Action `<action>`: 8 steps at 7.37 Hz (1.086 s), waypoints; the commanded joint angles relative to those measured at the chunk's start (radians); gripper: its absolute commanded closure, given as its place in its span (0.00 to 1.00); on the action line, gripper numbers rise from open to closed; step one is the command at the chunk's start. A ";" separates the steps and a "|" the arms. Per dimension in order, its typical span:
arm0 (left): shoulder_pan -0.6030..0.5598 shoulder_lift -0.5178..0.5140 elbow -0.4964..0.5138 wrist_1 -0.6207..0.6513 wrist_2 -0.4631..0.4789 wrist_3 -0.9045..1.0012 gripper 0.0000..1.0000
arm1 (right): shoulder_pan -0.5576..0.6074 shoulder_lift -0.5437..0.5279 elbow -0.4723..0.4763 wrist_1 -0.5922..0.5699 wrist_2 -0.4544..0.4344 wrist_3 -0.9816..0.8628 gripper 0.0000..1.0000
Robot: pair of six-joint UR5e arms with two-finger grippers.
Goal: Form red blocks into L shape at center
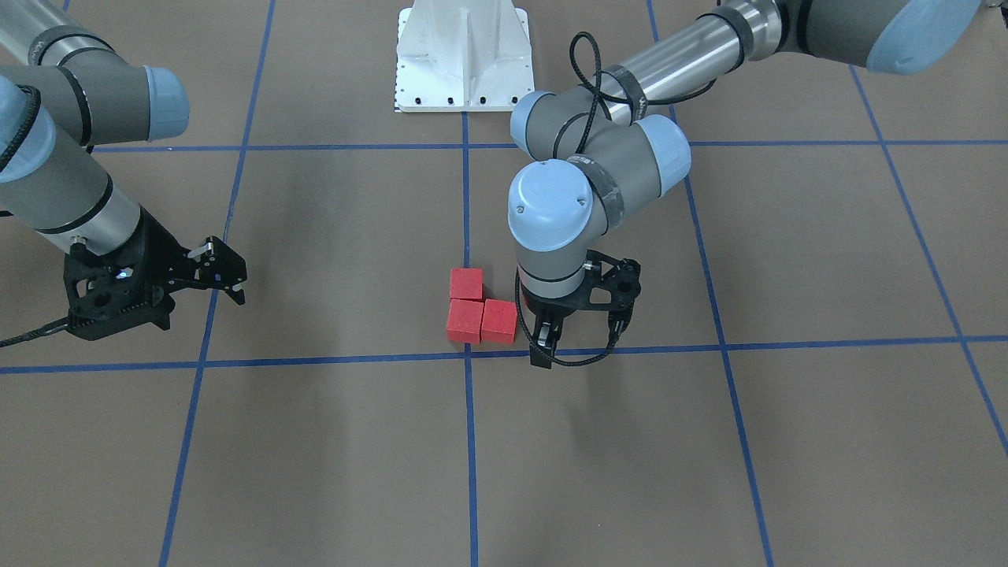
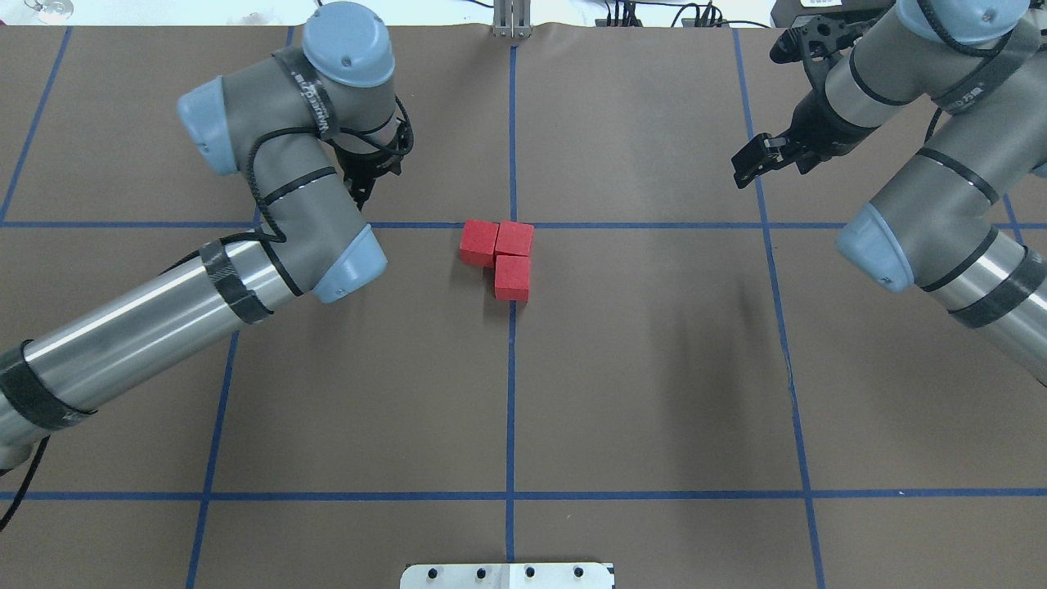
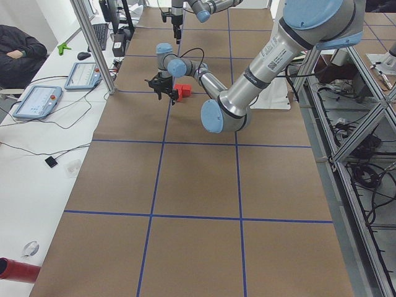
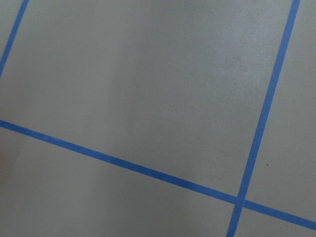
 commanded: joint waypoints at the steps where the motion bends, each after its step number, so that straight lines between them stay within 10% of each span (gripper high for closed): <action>1: -0.080 0.119 -0.098 -0.025 -0.004 0.440 0.00 | 0.078 -0.026 -0.018 -0.004 -0.014 -0.004 0.01; 8: -0.568 0.578 -0.156 -0.247 -0.208 1.672 0.00 | 0.425 -0.158 -0.171 -0.002 0.137 -0.344 0.01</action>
